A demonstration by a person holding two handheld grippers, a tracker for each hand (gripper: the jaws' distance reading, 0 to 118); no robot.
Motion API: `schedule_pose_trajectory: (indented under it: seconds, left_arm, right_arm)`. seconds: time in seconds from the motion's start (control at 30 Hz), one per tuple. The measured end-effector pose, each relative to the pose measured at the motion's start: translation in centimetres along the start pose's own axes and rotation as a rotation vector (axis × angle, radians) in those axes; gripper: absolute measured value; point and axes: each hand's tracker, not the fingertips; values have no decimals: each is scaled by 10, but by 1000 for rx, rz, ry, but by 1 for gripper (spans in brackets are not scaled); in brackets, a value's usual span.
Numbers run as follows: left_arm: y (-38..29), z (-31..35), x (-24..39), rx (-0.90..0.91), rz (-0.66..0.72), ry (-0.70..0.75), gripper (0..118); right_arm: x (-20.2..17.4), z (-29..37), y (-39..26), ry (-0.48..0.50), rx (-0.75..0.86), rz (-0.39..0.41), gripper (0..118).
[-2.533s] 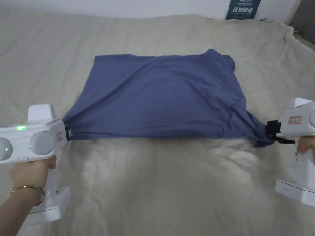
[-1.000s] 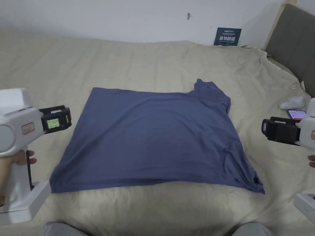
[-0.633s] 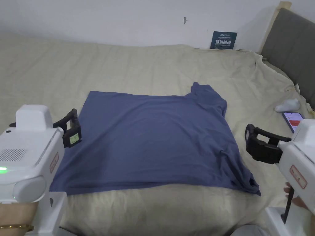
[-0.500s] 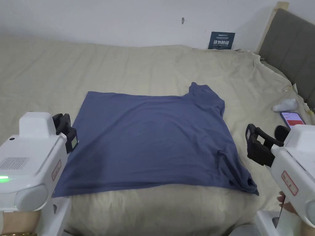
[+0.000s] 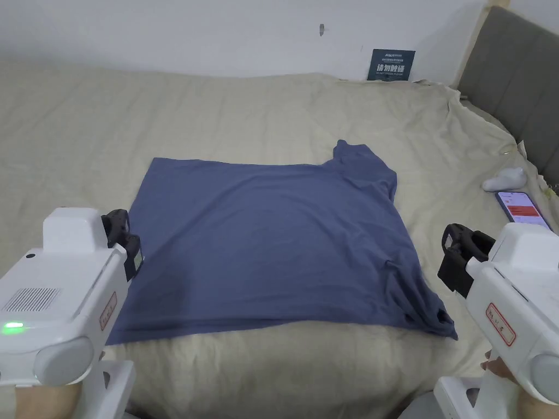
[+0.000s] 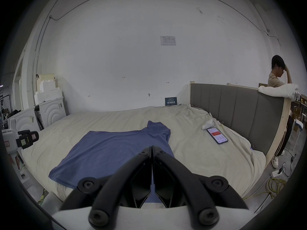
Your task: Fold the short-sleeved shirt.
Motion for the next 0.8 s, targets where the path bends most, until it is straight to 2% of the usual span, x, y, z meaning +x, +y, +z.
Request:
schedule_pose_trajectory:
  seconds: [0.27,0.5,0.57,0.63,0.7,0.8]
  left_arm:
    - [0,0,2,-5,6,-5,0]
    - [0,-3,4,-9,3,-14,0]
    - [0,-4,6,-13,3,-19,0]
    - [-1,-5,7,-17,3,-20,0]
    - [-2,-6,8,-22,4,-24,0]
    - [-2,-7,11,-26,2,-25,0]
  right_arm:
    - [6,-2,6,-15,-33,-8,0]
    - [29,-27,22,-18,-275,2,2]
    - [37,-37,17,-13,-359,22,20]
    - [40,-43,7,-8,-448,51,59]
    - [43,-50,-9,-5,-523,67,89]
    - [46,-54,-35,-27,-611,81,101]
